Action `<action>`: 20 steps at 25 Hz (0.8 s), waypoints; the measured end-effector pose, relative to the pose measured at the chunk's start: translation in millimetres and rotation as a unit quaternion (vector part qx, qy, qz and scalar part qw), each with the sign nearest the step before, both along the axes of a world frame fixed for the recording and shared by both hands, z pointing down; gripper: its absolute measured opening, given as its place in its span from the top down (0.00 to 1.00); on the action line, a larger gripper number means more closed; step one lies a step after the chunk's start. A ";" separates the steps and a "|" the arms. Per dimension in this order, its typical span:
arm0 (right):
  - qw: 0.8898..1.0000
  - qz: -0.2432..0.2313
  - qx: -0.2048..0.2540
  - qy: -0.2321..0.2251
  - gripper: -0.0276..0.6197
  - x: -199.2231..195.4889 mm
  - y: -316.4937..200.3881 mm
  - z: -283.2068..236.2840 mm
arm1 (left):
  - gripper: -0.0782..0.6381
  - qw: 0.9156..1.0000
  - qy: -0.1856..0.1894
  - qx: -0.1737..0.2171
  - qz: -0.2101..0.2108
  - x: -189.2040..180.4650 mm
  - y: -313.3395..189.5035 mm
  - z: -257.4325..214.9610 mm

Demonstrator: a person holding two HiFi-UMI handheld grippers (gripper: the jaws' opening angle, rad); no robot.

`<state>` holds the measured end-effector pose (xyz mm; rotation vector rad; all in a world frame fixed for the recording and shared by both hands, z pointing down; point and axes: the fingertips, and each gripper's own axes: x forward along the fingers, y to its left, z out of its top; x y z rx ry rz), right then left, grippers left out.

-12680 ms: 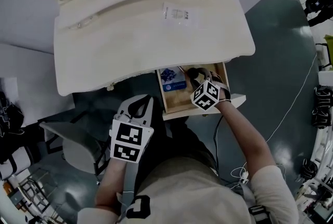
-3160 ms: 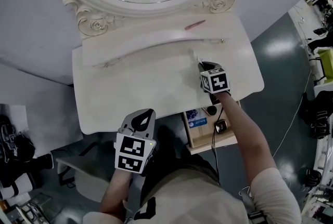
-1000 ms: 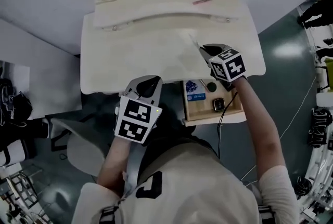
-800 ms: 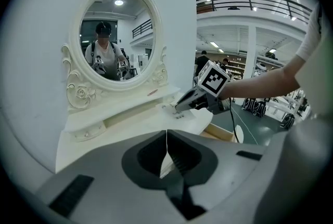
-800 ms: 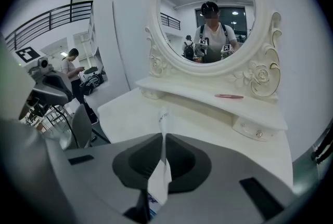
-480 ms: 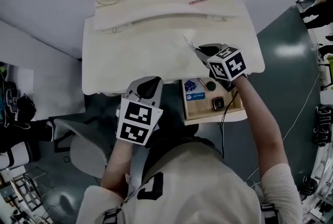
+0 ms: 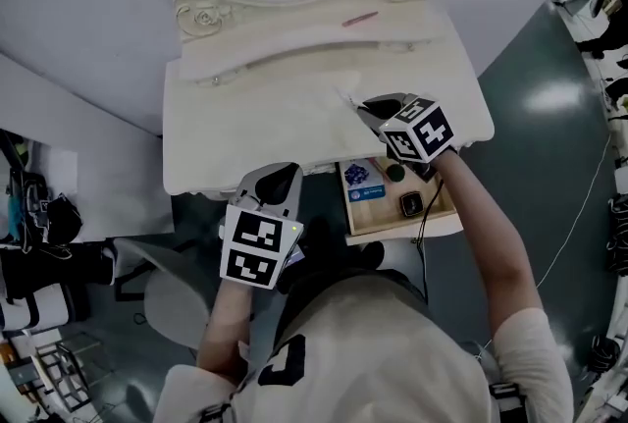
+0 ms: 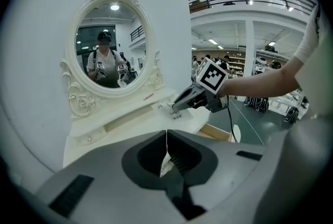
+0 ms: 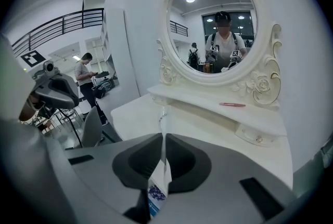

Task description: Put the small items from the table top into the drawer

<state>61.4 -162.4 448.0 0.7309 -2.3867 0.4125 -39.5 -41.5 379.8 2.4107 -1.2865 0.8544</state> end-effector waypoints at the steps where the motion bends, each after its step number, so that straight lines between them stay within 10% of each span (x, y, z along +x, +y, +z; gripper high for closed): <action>1: 1.000 -0.002 0.002 -0.003 0.89 0.7 1.3 -2.3 | 0.81 1.000 -0.003 0.001 0.000 1.9 1.7 -1.1; 20: 0.999 -0.038 0.017 -0.011 0.89 42.7 38.5 -17.3 | 0.81 0.999 0.004 0.030 -0.041 41.5 18.1 -18.3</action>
